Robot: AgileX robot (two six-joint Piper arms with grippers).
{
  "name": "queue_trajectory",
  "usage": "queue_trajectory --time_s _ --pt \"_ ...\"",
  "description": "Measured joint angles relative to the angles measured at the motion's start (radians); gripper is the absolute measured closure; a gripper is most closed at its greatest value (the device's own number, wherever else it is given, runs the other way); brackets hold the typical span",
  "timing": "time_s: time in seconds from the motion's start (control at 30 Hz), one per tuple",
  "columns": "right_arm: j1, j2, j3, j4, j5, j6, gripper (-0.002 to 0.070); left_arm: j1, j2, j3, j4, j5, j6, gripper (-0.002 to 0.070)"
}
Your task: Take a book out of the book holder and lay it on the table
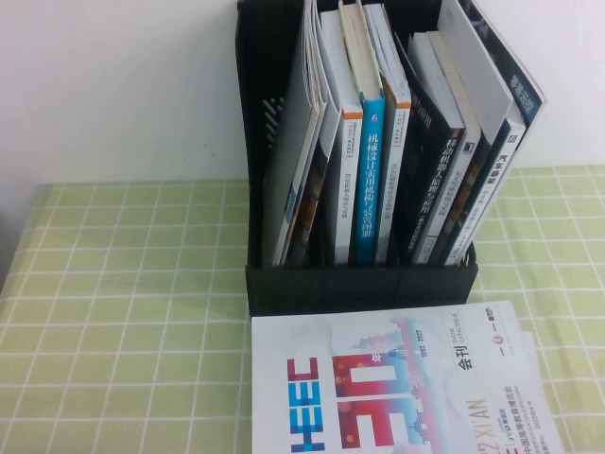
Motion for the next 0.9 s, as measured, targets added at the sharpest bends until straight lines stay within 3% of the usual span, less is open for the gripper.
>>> queue_trajectory --time_s 0.3,0.7,0.9 --pt "0.0 0.0 0.001 0.0 -0.04 0.0 0.0678 0.0 0.0 0.002 -0.014 -0.044 -0.002 0.0678" --pt "0.0 0.0 0.001 0.002 -0.486 0.042 0.0678 0.0 0.0 0.004 -0.104 -0.517 -0.017 0.0678" --pt "0.0 0.0 0.001 0.009 -0.671 0.043 0.0678 0.0 0.0 0.004 -0.106 -0.567 -0.02 0.0678"
